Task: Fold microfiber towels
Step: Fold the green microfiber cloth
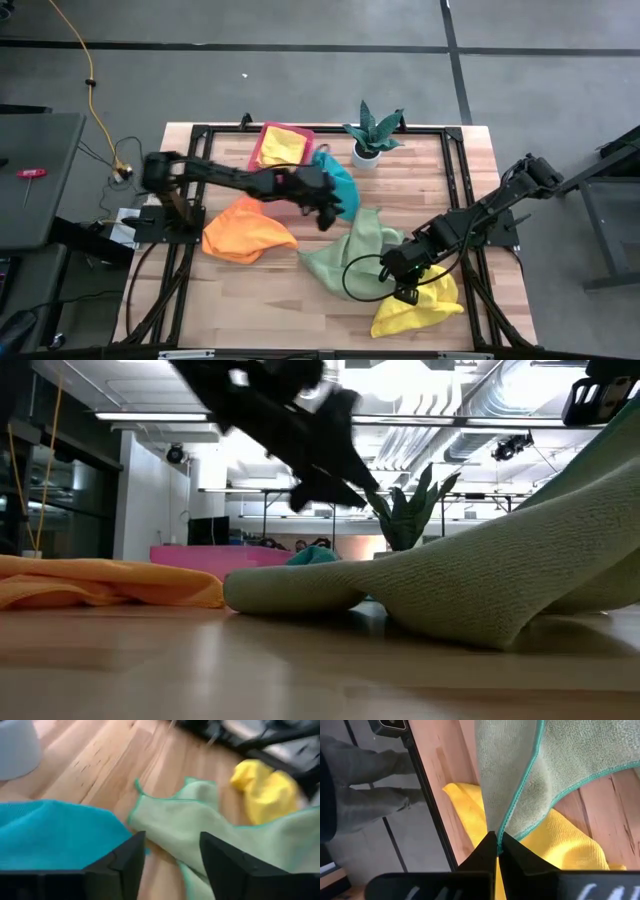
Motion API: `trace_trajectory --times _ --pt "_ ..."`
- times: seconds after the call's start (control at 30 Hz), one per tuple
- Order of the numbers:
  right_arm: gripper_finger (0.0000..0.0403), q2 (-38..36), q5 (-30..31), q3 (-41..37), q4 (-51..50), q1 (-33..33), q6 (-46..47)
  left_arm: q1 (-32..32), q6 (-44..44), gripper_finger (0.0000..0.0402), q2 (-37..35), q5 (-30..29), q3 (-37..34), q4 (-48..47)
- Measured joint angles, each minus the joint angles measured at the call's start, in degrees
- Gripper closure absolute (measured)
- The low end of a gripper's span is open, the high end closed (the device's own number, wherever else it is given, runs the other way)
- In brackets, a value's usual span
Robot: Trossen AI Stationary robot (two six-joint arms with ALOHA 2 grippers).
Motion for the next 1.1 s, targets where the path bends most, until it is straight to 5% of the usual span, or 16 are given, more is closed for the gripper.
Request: trace_trajectory --times 0.2,0.43,0.83,1.1 --pt "0.0403 0.0 0.5 0.0 0.5 0.0 0.0 0.1 2.2 0.0175 13.1 0.0 16.5 -7.0" --pt "0.0403 0.0 0.5 0.0 1.5 0.0 0.1 -1.1 3.2 0.0174 22.5 -1.0 27.9 -8.2" --pt "0.0403 0.0 0.8 0.0 2.2 0.0 1.5 -2.6 3.2 0.0192 29.5 -14.3 32.2 -10.2" --pt "0.0403 0.0 1.8 0.0 2.3 0.0 1.4 -3.1 6.6 0.0192 31.1 -12.9 32.2 -11.3"
